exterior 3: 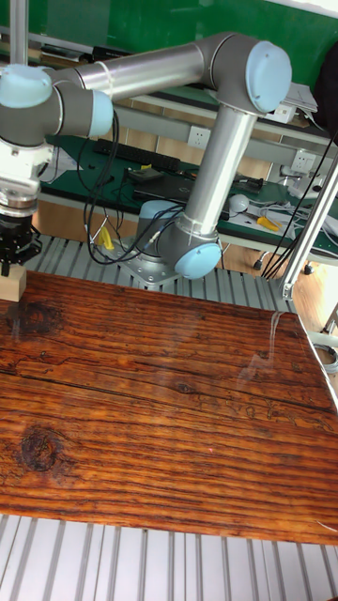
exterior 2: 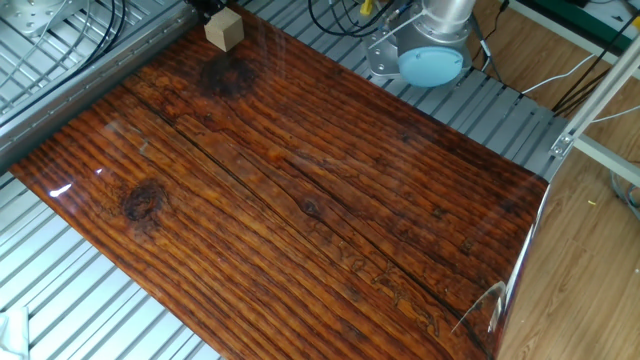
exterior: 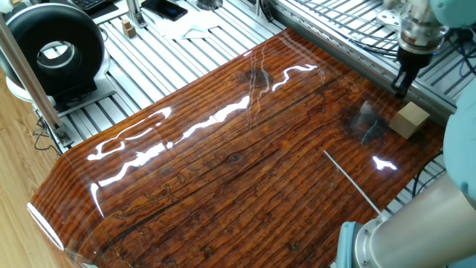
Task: Use the gripper to push the small block from left to right
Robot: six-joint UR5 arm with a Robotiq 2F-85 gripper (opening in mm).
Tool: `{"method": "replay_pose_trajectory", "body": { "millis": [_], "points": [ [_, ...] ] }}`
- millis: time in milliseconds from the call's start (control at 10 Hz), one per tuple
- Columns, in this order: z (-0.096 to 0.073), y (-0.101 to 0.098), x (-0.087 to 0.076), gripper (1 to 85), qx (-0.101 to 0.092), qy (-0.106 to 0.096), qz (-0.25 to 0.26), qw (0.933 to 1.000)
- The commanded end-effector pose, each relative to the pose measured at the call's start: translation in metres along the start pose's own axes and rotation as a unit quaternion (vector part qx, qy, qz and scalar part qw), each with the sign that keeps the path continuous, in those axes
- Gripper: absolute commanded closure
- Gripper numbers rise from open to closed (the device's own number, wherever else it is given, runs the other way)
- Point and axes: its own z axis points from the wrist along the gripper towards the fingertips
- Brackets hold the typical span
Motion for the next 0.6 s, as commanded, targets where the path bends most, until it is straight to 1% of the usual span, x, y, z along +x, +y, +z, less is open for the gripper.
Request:
{"method": "replay_pose_trajectory", "body": {
  "millis": [0, 100, 200, 300, 400, 500],
  "points": [
    [-0.001, -0.008, 0.008, 84.7, 0.002, 0.002, 0.018, 0.9998],
    [-0.001, -0.012, -0.001, 84.7, 0.009, -0.015, 0.038, 0.9991],
    [-0.001, -0.006, -0.001, 84.7, -0.003, -0.015, 0.059, 0.9982],
    [-0.001, -0.009, -0.005, 84.7, 0.002, -0.023, 0.067, 0.9975],
    [-0.001, -0.007, -0.003, 84.7, -0.001, -0.018, 0.073, 0.9972],
    [-0.001, -0.004, -0.004, 84.7, -0.007, -0.022, 0.067, 0.9975]
  ]
}}
